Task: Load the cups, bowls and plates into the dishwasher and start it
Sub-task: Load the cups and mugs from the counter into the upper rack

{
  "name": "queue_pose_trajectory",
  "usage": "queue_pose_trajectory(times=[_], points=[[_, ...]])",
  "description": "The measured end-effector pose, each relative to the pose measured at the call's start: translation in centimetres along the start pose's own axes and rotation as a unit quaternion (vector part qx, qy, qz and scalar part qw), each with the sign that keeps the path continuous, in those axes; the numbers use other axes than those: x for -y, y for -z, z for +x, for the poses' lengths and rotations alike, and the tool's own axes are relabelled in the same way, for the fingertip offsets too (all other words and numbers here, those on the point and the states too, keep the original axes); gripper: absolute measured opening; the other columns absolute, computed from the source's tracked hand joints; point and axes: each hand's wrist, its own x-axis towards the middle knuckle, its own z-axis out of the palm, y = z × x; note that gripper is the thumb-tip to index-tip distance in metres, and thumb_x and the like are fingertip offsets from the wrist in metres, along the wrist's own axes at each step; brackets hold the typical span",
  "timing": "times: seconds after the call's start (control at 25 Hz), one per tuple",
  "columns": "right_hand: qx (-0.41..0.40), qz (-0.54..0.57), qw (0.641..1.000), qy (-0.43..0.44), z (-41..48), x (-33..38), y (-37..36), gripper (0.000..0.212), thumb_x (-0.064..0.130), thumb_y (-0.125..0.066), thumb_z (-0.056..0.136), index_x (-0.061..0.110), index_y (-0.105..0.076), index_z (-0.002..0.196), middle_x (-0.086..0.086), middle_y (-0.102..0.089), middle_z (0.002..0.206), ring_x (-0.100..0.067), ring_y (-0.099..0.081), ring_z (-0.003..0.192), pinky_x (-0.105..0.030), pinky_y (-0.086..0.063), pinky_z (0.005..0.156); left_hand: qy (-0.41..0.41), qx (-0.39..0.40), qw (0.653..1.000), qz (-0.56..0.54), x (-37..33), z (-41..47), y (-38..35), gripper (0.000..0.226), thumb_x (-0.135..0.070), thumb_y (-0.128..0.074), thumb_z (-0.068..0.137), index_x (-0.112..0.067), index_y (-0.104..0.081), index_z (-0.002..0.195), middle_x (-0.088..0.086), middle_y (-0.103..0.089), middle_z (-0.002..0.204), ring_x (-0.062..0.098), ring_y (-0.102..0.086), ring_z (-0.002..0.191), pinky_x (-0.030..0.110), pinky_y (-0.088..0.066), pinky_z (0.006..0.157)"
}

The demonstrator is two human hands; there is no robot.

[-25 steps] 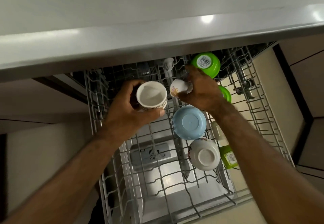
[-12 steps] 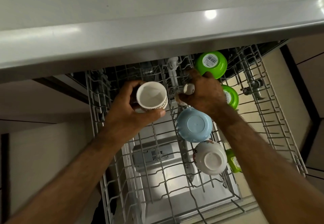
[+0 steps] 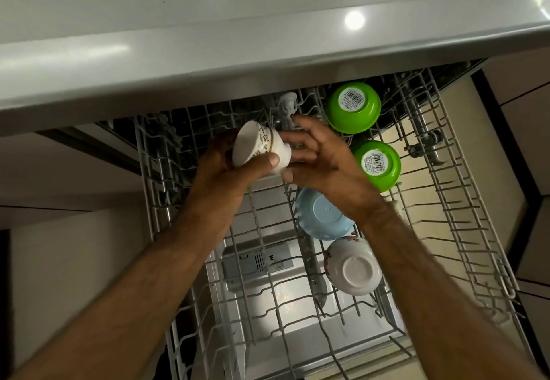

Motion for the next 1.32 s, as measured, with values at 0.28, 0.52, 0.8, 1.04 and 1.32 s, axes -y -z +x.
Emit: queue_pose_trajectory(times=[0.28, 0.52, 0.8, 1.04, 1.32], points=[[-0.103, 0.063, 0.992, 0.021, 0.7, 1.5, 0.2, 0.072, -0.012, -0.078, 0.075, 0.006, -0.047, 0.137, -0.019, -0.070, 0.119, -0.035, -0.071, 0.103, -0.045, -0.059, 0.084, 0.036, -0.002, 0.998, -0.059, -0.9, 1.2, -1.2, 0.052, -0.033, -0.079, 0.085, -0.009, -0.063, 0.128, 0.006, -0.072, 0.120, 0.020, -0.069, 0.114, 0.039, -0.056, 0.095], [-0.179, -0.396, 0.900, -0.031, 4.7, 4.6, 4.7, 0.049, 0.032, -0.088, 0.073, 0.015, -0.070, 0.114, 0.009, -0.075, 0.093, -0.009, -0.071, 0.084, -0.034, -0.059, 0.083, 0.029, -0.101, 0.994, 0.038, -1.1, 1.8, -0.2, 0.098, -0.073, -0.076, 0.067, -0.023, -0.046, 0.146, -0.008, -0.069, 0.117, 0.009, -0.071, 0.102, 0.037, -0.058, 0.091], [-0.136, -0.577, 0.804, -0.030, 7.7, 4.3, 4.3, 0.041, 0.054, -0.074, 0.073, 0.019, -0.074, 0.094, -0.001, -0.073, 0.089, -0.023, -0.068, 0.088, -0.032, -0.056, 0.079, 0.020, -0.126, 0.991, 0.043, -1.0, 1.5, 0.1, 0.095, -0.071, -0.075, 0.065, -0.025, -0.049, 0.144, -0.008, -0.069, 0.117, 0.012, -0.071, 0.105, 0.037, -0.060, 0.086], [-0.126, -0.595, 0.793, -0.028, 7.3, 4.4, 4.2, 0.045, 0.054, -0.077, 0.071, 0.019, -0.073, 0.100, 0.000, -0.073, 0.091, -0.021, -0.067, 0.088, -0.027, -0.051, 0.074, 0.015, -0.131, 0.989, 0.067, -0.9, 1.7, 0.2, 0.094, -0.078, -0.074, 0.063, -0.030, -0.051, 0.141, -0.007, -0.069, 0.119, 0.015, -0.069, 0.109, 0.045, -0.059, 0.092], [-0.096, -0.576, 0.811, -0.035, 7.2, 3.2, 3.0, 0.051, 0.042, -0.077, 0.073, 0.028, -0.060, 0.119, 0.000, -0.074, 0.101, -0.027, -0.068, 0.097, -0.033, -0.055, 0.076, 0.014, -0.132, 0.988, 0.083, -0.4, 1.5, 0.2, 0.089, -0.078, -0.073, 0.066, -0.032, -0.052, 0.140, -0.005, -0.070, 0.119, 0.014, -0.069, 0.110, 0.047, -0.058, 0.094]])
